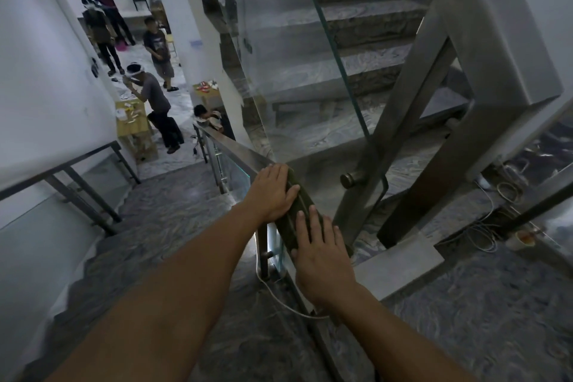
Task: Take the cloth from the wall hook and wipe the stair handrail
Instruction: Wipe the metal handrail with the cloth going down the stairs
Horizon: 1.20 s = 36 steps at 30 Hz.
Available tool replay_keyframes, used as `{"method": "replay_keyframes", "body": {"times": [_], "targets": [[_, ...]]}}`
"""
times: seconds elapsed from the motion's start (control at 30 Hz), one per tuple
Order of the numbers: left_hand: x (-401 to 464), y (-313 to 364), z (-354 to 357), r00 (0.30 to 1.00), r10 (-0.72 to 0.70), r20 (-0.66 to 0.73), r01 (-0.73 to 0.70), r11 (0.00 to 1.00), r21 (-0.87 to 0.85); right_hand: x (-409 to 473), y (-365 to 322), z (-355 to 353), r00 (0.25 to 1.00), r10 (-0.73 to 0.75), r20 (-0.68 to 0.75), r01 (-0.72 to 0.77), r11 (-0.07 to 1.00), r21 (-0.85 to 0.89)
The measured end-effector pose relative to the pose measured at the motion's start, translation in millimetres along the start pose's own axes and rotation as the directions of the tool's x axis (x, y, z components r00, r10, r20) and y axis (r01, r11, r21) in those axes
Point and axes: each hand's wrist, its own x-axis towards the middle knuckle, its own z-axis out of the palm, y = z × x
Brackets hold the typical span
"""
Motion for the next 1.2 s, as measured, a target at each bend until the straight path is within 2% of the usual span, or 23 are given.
{"method": "replay_keyframes", "body": {"times": [0.17, 0.37, 0.53, 0.6, 0.87, 1.03, 1.2], "targets": [[26.9, -18.9, -6.8, 0.992, -0.089, 0.085, 0.1, 0.986, -0.131, 26.5, -4.3, -3.3, 1.0, -0.029, -0.001, 0.029, 1.0, 0.012], [56.8, -33.7, -9.5, 0.946, -0.208, 0.247, 0.243, 0.962, -0.122, 59.6, -7.8, -2.4, 0.999, -0.033, 0.017, 0.033, 0.999, 0.012], [77.1, -40.1, -19.0, 0.902, -0.187, 0.388, 0.224, 0.973, -0.054, 92.3, -11.3, -2.1, 0.999, -0.023, 0.033, 0.021, 0.998, 0.055], [81.7, -41.5, -21.2, 0.901, -0.175, 0.397, 0.211, 0.976, -0.048, 99.3, -10.8, -4.7, 0.999, -0.028, 0.04, 0.025, 0.998, 0.066], [54.3, -28.1, -19.2, 0.939, -0.172, 0.297, 0.218, 0.967, -0.131, 60.6, -5.2, -4.1, 0.998, -0.06, 0.019, 0.06, 0.998, 0.025], [32.5, -20.7, -9.3, 0.967, -0.212, 0.14, 0.238, 0.949, -0.207, 20.1, -0.1, 1.1, 0.998, -0.057, -0.017, 0.057, 0.998, 0.002], [-14.8, 13.1, 14.4, 0.978, -0.205, -0.043, 0.2, 0.975, -0.098, -20.2, 13.6, 10.9, 0.997, -0.071, -0.041, 0.068, 0.996, -0.058]]}}
